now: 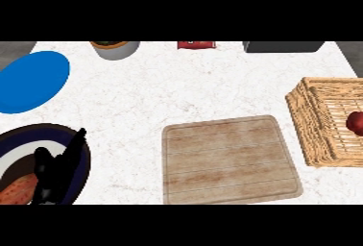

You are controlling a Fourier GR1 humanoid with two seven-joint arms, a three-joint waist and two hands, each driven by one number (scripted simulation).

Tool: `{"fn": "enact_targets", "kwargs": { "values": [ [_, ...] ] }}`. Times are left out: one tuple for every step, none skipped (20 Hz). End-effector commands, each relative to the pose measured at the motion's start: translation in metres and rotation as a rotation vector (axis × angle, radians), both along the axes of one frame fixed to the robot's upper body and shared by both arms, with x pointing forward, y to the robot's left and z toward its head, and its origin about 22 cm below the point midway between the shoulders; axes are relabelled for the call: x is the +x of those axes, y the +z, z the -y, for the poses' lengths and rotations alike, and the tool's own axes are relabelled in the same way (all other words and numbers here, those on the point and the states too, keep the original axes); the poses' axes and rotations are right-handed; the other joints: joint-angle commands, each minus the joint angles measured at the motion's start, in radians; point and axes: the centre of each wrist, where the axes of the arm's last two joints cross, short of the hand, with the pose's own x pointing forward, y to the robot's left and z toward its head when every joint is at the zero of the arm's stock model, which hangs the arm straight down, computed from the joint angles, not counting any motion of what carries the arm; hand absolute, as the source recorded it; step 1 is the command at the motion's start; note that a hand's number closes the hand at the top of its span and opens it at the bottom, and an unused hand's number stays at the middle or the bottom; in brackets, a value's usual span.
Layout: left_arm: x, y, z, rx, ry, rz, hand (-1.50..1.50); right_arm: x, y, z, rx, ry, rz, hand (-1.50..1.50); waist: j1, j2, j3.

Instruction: Pick the bell pepper from the cutting board and place it in the basket

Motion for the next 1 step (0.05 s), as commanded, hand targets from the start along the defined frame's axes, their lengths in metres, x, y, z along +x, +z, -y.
{"fn": "enact_targets", "kwargs": {
  "values": [
    [-0.0226, -0.0316, 0.0103, -0.022, 0.032, -0.145, 0.0, -0.0334, 0.0261, 0.0331, 0.042, -0.037, 0.025, -1.5, -0.003, 0.012, -0.011]
  ]
}}
